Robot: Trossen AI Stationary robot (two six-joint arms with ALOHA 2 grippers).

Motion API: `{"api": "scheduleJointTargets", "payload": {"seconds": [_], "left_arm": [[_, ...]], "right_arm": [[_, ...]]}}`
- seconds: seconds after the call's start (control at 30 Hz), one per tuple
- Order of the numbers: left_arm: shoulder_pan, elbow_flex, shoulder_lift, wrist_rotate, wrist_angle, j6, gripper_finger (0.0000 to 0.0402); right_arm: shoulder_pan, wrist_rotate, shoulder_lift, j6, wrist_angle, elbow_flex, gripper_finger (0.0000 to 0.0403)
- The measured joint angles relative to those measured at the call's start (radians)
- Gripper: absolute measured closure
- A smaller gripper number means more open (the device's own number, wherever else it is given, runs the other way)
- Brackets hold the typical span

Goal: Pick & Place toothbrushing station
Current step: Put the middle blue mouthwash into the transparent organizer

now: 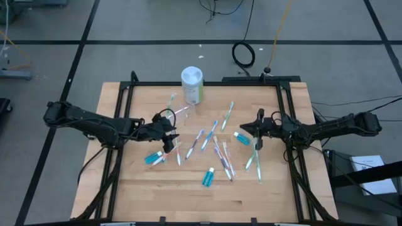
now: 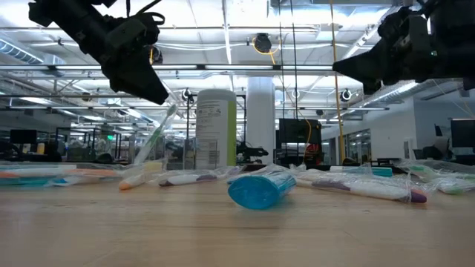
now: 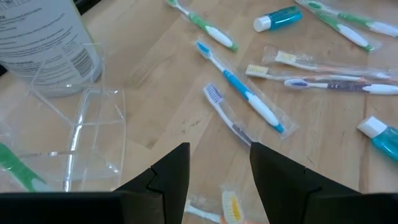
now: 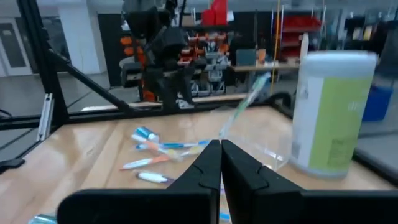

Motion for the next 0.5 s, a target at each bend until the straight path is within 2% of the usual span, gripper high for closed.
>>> {"api": "scheduleJointTargets", "payload": {"seconds": [0.37, 0.5], "left_arm": [[0.0, 0.0, 0.0, 0.001, 0.0, 0.0, 0.0227], [0.0, 0.0, 0.0, 0.001, 0.002, 0.018, 0.0227]], "right_arm": [[-0.01, 0.002, 0.002, 0.127, 0.064, 0.0, 0.0399], [-0.011, 0.002, 0.065, 0.143, 0.076, -0.001, 0.0399]]}}
